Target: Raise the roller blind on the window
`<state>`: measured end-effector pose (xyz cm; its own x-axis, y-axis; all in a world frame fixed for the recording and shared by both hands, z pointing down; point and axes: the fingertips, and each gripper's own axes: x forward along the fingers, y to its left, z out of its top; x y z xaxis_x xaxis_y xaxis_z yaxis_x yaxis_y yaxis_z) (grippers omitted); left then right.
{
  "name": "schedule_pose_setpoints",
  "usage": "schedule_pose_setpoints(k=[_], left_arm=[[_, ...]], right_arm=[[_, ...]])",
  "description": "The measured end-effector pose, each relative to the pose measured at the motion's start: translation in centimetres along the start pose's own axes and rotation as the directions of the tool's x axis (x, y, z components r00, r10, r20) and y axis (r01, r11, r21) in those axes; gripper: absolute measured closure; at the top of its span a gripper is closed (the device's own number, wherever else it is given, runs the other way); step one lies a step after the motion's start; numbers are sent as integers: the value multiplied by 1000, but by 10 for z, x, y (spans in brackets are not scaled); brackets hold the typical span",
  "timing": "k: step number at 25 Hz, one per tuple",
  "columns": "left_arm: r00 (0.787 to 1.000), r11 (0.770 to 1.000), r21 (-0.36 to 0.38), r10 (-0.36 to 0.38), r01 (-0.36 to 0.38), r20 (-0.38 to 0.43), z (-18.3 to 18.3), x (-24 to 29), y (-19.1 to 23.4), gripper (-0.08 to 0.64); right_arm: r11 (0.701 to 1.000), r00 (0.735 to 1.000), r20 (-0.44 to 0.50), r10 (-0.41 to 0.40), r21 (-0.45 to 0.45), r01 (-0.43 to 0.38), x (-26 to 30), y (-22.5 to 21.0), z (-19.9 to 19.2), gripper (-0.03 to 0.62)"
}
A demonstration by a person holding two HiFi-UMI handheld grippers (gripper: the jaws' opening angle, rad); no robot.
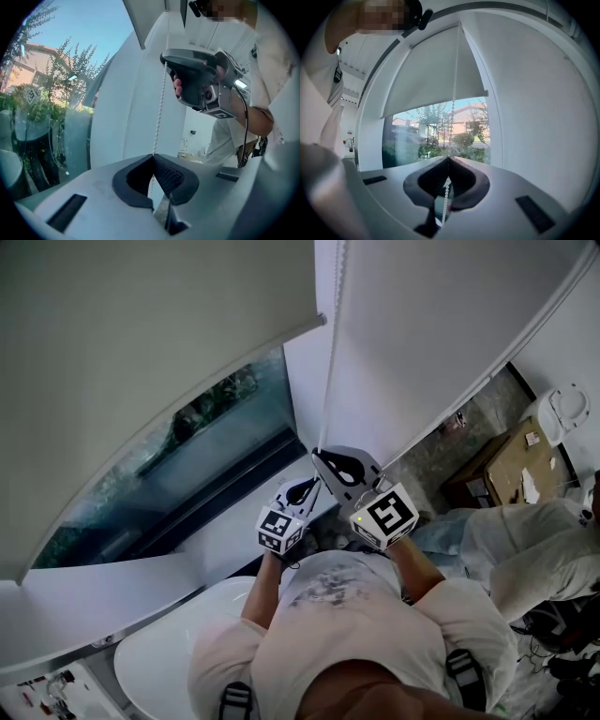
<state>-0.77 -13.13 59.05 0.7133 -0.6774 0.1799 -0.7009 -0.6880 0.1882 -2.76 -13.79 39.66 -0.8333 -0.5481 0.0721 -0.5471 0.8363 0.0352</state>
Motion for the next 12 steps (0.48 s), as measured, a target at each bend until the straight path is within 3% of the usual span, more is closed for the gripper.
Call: schedule_pose_setpoints(k=[12], left_arm=[[994, 998, -63, -3, -4, -114, -82, 7, 2, 552]], right_arm=[[999, 993, -119, -12, 36, 16, -5, 11, -80, 532]])
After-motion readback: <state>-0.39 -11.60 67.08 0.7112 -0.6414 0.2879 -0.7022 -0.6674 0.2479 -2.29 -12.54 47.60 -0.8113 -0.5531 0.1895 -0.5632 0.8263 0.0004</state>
